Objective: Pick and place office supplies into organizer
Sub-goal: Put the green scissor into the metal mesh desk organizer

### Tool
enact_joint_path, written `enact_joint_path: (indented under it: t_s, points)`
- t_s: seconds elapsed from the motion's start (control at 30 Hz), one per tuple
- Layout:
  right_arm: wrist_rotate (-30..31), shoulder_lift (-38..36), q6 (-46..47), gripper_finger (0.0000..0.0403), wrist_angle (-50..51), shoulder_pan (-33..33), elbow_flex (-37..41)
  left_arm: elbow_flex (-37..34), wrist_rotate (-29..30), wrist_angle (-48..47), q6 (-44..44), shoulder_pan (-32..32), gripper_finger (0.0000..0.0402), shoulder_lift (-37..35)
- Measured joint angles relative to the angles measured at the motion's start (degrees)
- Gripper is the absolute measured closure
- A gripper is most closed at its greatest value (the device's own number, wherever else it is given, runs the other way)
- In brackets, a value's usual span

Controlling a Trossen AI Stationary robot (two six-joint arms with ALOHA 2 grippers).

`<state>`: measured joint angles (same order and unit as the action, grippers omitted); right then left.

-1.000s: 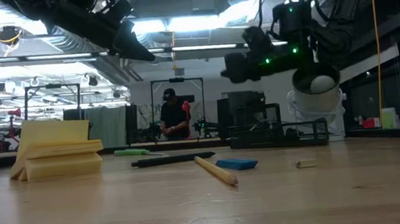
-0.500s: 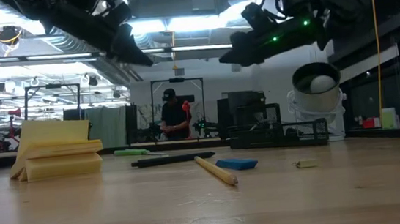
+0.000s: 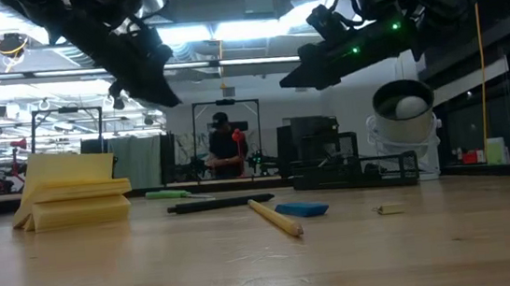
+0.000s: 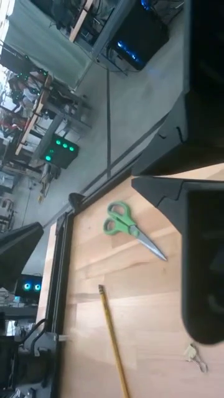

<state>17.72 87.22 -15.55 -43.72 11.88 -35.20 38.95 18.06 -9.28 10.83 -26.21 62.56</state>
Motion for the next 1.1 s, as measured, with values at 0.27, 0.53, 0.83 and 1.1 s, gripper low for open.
enact_joint_path:
  t_s: [0.27,0.53,0.83,1.1]
  points:
    - [0.00,0.00,0.35,0.0382,0.71,0.00,0.00,6.58,-0.06,-11.74,3.84,-3.44,0.0334,5.50]
    - [0.00,0.00,0.44,0.0382,3.17,0.00,0.00,12.33,-2.85,-17.16,1.46,-7.37,0.0321,15.37]
    - [-0.02,0.00,0.44,0.0382,5.12,0.00,0.00,19.47,-5.35,-27.03,-0.58,-12.34,0.0297,23.79]
    - [-0.01,0.00,0.34,0.0382,5.45,0.00,0.00,19.83,-7.72,-27.88,-0.68,-16.03,0.0285,28.04]
